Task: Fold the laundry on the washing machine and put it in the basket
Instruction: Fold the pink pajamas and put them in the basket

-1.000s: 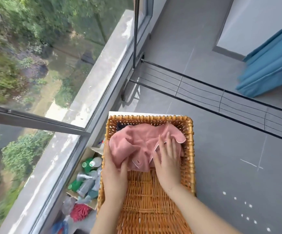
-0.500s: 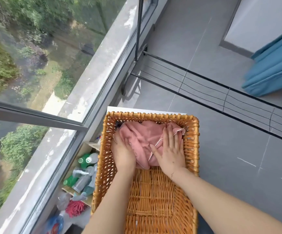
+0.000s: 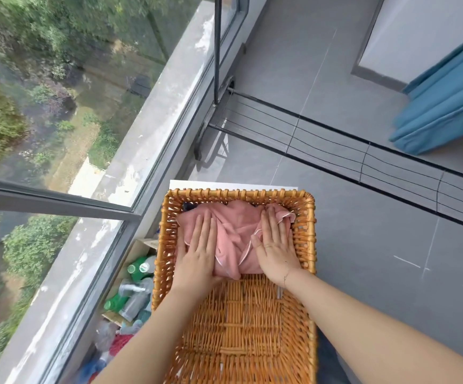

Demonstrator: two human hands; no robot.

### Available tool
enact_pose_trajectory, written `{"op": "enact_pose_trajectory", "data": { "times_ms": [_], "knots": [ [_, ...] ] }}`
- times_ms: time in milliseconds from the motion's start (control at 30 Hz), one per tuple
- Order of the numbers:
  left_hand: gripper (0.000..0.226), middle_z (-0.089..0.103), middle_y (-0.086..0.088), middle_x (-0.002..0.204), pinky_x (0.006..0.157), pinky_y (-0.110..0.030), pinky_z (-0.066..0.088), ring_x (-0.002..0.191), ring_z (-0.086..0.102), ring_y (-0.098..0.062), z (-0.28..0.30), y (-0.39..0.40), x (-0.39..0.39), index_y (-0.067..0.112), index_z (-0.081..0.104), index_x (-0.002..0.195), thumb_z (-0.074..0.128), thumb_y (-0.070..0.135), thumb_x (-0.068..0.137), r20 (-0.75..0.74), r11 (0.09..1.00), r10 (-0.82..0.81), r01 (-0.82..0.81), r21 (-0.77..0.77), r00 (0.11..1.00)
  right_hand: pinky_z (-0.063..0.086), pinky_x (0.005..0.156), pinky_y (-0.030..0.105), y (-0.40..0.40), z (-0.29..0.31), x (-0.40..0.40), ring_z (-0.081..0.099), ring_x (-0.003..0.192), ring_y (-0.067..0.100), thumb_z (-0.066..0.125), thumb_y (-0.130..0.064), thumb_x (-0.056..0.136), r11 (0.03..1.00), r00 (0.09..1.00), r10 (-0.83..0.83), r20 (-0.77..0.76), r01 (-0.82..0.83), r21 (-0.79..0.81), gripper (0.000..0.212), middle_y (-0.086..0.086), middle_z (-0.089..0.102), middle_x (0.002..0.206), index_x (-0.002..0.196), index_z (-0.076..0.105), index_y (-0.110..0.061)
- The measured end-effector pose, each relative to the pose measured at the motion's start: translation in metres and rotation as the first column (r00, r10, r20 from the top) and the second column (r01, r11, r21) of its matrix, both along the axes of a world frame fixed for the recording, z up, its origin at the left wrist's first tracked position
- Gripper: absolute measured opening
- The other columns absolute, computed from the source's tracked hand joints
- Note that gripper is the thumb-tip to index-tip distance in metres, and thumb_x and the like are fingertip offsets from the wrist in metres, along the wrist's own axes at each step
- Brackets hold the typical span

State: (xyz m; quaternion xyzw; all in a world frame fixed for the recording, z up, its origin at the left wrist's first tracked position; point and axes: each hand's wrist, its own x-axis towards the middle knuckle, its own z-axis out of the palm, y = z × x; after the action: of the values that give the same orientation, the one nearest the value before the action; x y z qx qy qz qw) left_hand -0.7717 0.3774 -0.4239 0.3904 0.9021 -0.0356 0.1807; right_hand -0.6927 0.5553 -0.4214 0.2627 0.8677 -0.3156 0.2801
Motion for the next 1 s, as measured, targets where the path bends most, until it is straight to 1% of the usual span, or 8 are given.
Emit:
{"op": "enact_pose_trajectory", "data": {
  "times_ms": [133,267,400,567,700,833,933,1000],
  "knots": [
    [0.131,0.009,-0.018,0.159,0.115,-0.059,0.009,0.148,0.008,-0.028,-0.010,0.018,-0.018,-0.001,0.010,0.151,0.043,0.085,0.059,0.040,0.990,0.086,-0.081,-0.114,0.996,-0.022,0.110,0.032,0.000,-0.007,0.000,-0.034,0.135,0.011,0.006,-0.050,0.100,1.000,1.000,-0.005,-0.011,0.005,-0.004,0.056,-0.017,-0.048,0.137,0.135,-0.033,-0.034],
    [0.116,-0.046,-0.012,0.142,0.112,-0.056,-0.015,0.137,-0.036,-0.022,-0.015,0.026,-0.016,0.002,-0.043,0.134,0.047,0.060,0.086,0.033,0.965,0.160,-0.149,-0.215,0.987,-0.021,0.110,0.032,0.000,-0.010,0.001,-0.034,0.134,0.010,0.008,-0.051,0.100,1.000,1.000,-0.019,-0.021,0.018,-0.004,0.056,-0.018,-0.047,0.138,0.134,-0.033,-0.035],
    [0.120,-0.057,-0.013,0.131,0.110,-0.056,-0.019,0.132,-0.040,-0.023,-0.009,0.033,-0.017,0.001,-0.048,0.129,0.047,0.061,0.086,0.063,0.932,0.184,-0.154,-0.328,0.981,-0.022,0.109,0.032,-0.001,-0.010,0.001,-0.036,0.131,0.009,0.009,-0.051,0.100,1.000,1.000,-0.011,-0.014,0.011,0.004,0.056,-0.018,-0.045,0.139,0.134,-0.032,-0.035],
    [0.145,-0.042,-0.008,0.147,0.112,-0.056,-0.014,0.141,-0.031,-0.025,0.027,0.042,-0.032,0.004,-0.037,0.138,0.069,0.071,0.065,0.247,0.886,0.176,-0.044,-0.462,0.953,-0.013,0.117,0.038,0.014,0.007,-0.012,-0.028,0.139,0.015,0.023,-0.046,0.101,0.993,0.995,0.024,0.097,-0.012,-0.120,0.065,-0.010,-0.032,0.152,0.148,-0.018,-0.028],
    [0.108,-0.010,-0.006,0.161,0.114,-0.061,-0.008,0.147,-0.011,-0.034,0.084,0.058,-0.046,0.014,-0.011,0.152,0.069,0.023,0.082,0.315,0.849,0.243,-0.044,-0.527,0.918,0.006,0.120,0.034,0.031,0.052,-0.022,-0.001,0.148,0.025,0.041,-0.019,0.098,0.957,0.990,-0.082,0.118,0.111,-0.267,0.062,-0.004,-0.012,0.160,0.153,0.011,-0.021],
    [0.061,0.030,-0.003,0.155,0.114,-0.063,-0.002,0.146,0.015,-0.030,0.141,0.072,-0.031,0.021,0.039,0.144,0.061,0.032,0.088,0.334,0.869,0.281,-0.090,-0.487,0.900,0.031,0.107,0.028,0.047,0.107,-0.008,0.034,0.136,0.022,0.041,-0.016,0.095,0.945,0.965,-0.262,-0.024,0.251,-0.210,0.042,0.006,0.025,0.155,0.137,0.047,-0.016],
    [0.046,0.049,-0.004,0.143,0.114,-0.049,0.029,0.132,0.044,-0.023,0.183,0.092,-0.006,0.024,0.047,0.137,0.052,0.035,0.093,0.405,0.926,0.307,-0.171,-0.337,0.861,0.042,0.076,0.022,0.070,0.147,0.009,0.054,0.095,0.015,0.045,-0.018,0.093,0.931,0.947,-0.302,-0.111,0.269,-0.246,0.033,0.003,0.056,0.126,0.123,0.060,-0.018],
    [0.042,0.054,-0.004,0.137,0.103,-0.033,0.044,0.122,0.053,-0.019,0.215,0.114,0.010,0.021,0.047,0.137,0.048,0.034,0.097,0.486,0.944,0.298,-0.179,-0.277,0.822,0.042,0.079,0.021,0.092,0.173,0.019,0.057,0.100,0.013,0.049,-0.019,0.093,0.928,0.941,-0.302,-0.151,0.254,-0.271,0.028,0.000,0.060,0.120,0.118,0.063,-0.018]
  ]
}}
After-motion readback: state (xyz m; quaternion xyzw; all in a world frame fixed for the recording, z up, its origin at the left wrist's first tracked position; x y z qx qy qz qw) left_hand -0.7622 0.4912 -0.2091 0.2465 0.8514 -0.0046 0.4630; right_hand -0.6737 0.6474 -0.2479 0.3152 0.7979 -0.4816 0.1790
